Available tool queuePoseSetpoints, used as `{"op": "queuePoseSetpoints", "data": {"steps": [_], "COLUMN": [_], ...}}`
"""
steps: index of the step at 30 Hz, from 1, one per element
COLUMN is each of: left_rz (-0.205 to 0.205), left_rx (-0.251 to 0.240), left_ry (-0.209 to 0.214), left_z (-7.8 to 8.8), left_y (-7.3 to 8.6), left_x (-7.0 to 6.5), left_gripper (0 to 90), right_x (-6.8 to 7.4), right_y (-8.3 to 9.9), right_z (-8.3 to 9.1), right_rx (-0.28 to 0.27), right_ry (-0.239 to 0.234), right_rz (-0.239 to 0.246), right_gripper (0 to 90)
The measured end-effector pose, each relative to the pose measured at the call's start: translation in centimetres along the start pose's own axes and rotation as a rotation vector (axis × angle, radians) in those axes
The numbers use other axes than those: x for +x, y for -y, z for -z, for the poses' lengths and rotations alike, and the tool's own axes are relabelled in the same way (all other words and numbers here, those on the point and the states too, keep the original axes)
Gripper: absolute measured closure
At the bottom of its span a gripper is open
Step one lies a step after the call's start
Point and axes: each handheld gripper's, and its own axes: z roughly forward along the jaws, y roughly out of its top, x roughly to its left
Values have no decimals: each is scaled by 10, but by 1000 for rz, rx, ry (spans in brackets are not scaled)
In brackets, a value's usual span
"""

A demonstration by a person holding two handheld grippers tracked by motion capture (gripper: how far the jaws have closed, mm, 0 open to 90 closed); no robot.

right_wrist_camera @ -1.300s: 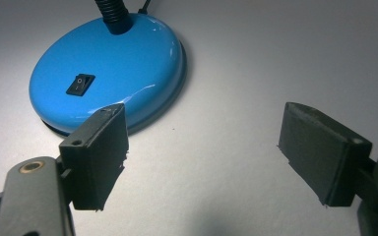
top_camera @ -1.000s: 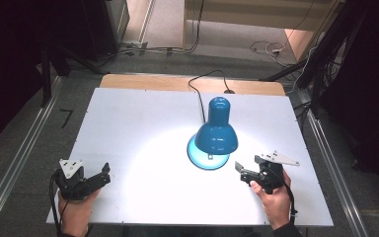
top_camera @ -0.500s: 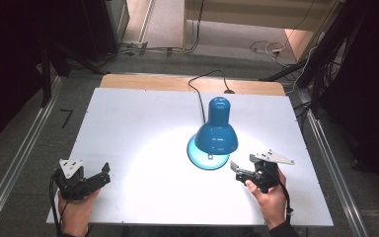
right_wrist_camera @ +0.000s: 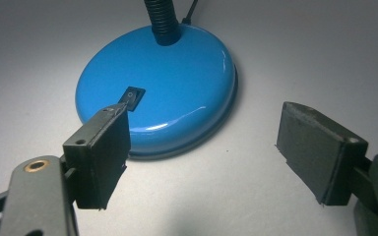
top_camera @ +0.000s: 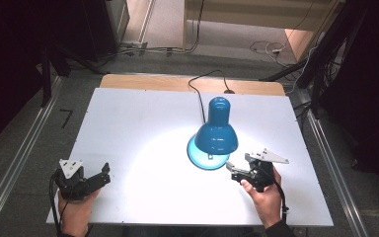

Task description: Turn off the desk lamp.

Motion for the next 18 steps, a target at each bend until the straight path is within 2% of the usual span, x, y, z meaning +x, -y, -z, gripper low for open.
{"op": "queuePoseSetpoints", "data": {"steps": [18], "left_rz": [1], "left_rx": [1], "left_ry": [3], "left_z": [0], "left_y": [0], "left_x": [0], "left_gripper": [44], "right_x": [10], "right_y": [-2], "right_z": [-7], "right_rx": [4], "right_ry": [-5], "right_rz": [19], "right_gripper": [201]}}
